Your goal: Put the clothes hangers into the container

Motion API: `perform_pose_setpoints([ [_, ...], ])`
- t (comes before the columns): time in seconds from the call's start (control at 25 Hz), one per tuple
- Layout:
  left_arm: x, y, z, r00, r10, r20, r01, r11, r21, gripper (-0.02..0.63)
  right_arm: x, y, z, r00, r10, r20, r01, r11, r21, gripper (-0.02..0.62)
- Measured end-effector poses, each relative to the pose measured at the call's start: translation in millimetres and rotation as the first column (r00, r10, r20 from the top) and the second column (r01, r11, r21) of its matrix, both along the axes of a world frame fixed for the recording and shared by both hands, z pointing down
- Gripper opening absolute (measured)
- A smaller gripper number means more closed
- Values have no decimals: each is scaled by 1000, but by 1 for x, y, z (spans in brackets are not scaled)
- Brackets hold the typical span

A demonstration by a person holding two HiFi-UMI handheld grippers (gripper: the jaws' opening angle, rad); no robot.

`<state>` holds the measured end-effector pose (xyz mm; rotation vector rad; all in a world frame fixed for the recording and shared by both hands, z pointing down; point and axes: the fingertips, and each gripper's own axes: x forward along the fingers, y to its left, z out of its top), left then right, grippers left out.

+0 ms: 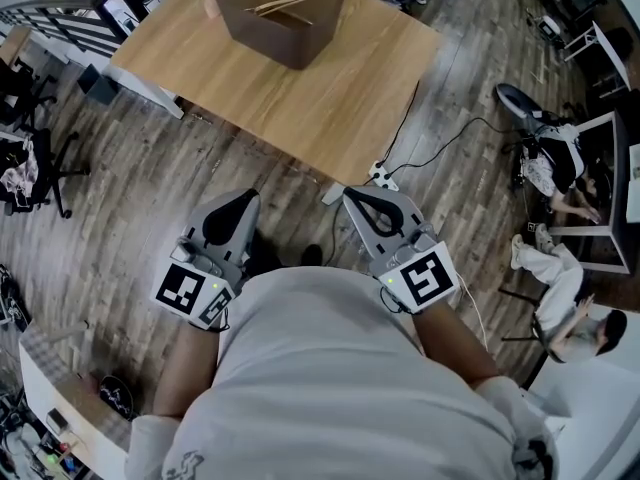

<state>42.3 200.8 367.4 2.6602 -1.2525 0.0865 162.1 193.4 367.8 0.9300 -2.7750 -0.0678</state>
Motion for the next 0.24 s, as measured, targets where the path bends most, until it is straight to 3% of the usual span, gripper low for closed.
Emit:
perform_pose_setpoints([
  [0.24, 5, -6, -1, 1000, 3, 3, -3, 1000, 3, 6, 7, -6, -1, 1000, 9, 1, -9, 1000, 7, 6],
])
